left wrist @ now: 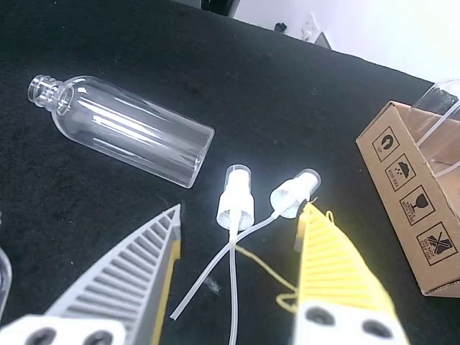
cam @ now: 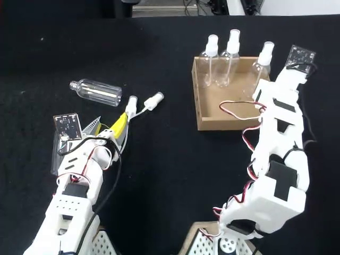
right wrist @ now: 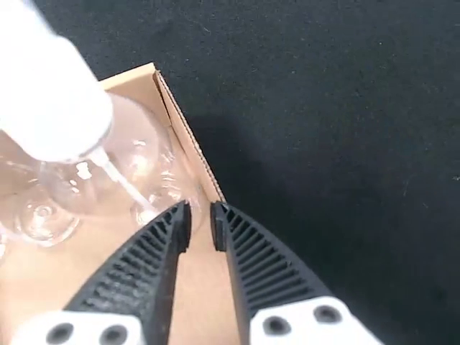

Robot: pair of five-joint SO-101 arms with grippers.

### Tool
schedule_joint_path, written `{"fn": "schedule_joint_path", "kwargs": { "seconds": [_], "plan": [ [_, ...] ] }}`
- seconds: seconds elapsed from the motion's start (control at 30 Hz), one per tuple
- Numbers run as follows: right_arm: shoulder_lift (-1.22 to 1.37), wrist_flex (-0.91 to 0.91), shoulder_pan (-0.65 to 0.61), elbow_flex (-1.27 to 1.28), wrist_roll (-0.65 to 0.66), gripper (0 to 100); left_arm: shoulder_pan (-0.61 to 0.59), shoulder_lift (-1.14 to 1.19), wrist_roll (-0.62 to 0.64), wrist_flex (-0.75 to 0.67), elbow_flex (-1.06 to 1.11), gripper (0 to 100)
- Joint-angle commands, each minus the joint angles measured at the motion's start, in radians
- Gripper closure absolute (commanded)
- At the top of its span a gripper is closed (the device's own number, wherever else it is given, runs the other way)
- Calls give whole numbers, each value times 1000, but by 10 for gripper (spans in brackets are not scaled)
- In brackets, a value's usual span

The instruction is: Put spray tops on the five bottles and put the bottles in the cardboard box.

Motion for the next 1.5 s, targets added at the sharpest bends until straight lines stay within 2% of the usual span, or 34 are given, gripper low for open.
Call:
{"fn": "schedule_joint_path", "kwargs": {
  "seconds": [0.0, 0.47, 0.87, 1.0, 1.23, 1.47],
  "plan": [
    [-22, -31, -17, -33, 8, 987, -10, -17, 5, -20, 21, 747],
    [-15, -74, -51, -21, 6, 987, -10, -17, 5, -20, 21, 747],
    [-15, -316, -52, 97, 8, 987, -10, -17, 5, -20, 21, 747],
    [-45, -270, -35, 116, 8, 987, -12, -17, 5, -20, 21, 747],
    [-145, -69, -21, 117, 8, 987, -12, -17, 5, -20, 21, 747],
    [-142, 14, -23, 70, 9, 987, -12, -17, 5, -20, 21, 747]
  ]
}}
